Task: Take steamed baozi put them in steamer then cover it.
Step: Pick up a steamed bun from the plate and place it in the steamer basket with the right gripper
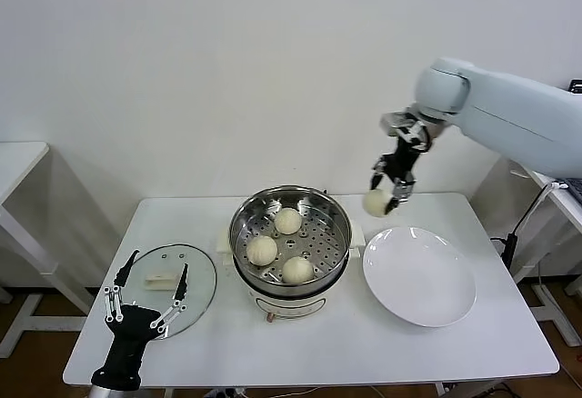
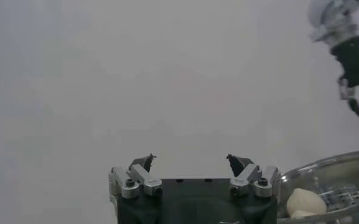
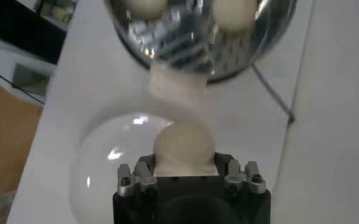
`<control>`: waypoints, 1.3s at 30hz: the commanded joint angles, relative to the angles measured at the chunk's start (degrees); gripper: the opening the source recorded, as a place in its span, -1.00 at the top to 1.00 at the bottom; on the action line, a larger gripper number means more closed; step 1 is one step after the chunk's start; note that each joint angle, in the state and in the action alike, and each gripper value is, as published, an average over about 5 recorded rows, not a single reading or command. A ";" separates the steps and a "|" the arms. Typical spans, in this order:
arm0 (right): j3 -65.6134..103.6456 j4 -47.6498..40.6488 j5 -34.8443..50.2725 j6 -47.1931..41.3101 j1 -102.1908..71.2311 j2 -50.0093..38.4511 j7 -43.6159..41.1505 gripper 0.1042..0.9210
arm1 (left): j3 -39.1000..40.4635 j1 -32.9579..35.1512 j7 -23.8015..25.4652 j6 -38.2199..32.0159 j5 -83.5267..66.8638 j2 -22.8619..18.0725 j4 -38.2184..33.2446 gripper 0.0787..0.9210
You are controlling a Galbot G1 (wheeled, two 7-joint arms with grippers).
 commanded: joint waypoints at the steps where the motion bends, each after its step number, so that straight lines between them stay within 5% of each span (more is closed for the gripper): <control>1: -6.09 4.57 6.63 -3.31 3.14 8.74 4.59 -0.36 | -0.09 0.06 -0.10 -0.19 0.05 -0.04 0.09 -0.77; 39: -7.38 -1.24 -0.40 -3.77 -6.23 14.43 10.10 -0.38 | -0.39 -0.47 -0.73 -0.44 0.08 -0.76 0.46 -0.77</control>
